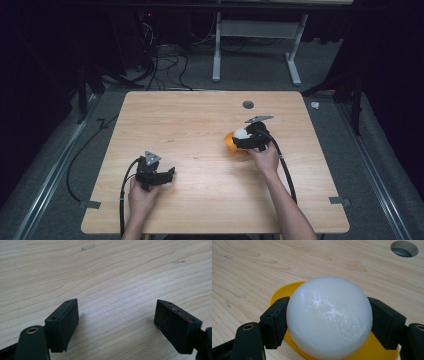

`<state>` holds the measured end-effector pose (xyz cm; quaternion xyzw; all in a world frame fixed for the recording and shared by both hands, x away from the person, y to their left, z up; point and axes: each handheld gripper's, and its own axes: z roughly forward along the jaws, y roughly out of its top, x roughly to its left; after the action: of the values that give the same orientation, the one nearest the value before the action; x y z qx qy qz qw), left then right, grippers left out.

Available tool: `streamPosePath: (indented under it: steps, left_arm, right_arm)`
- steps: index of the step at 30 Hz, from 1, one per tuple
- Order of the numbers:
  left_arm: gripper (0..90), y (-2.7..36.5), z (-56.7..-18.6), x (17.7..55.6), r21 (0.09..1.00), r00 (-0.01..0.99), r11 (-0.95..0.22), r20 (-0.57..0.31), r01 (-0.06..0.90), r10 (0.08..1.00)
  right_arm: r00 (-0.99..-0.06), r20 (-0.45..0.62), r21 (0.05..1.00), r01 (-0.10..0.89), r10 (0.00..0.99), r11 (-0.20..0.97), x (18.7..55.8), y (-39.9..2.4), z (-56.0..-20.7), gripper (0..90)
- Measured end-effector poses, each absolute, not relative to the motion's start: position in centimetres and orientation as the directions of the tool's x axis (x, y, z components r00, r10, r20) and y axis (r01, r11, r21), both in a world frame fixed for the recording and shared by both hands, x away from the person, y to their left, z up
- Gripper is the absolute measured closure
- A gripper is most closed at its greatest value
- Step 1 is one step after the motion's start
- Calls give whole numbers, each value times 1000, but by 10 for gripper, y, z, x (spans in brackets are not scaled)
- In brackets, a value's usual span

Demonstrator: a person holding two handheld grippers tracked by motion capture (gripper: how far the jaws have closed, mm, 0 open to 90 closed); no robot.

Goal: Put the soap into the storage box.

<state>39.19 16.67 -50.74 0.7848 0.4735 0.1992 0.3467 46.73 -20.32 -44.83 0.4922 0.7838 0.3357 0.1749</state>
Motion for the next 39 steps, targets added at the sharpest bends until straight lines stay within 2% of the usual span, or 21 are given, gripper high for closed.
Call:
streamPosePath:
  steps: [22,39]
  left_arm:
    - [205,167,-507,392,733,472,-310,-17,606,881]
    - [205,167,-507,392,733,472,-310,-18,605,881]
  right_arm:
    - [-428,55,655,697,902,291,471,-202,-459,244]
    - [-434,72,708,657,898,260,464,-209,-444,254]
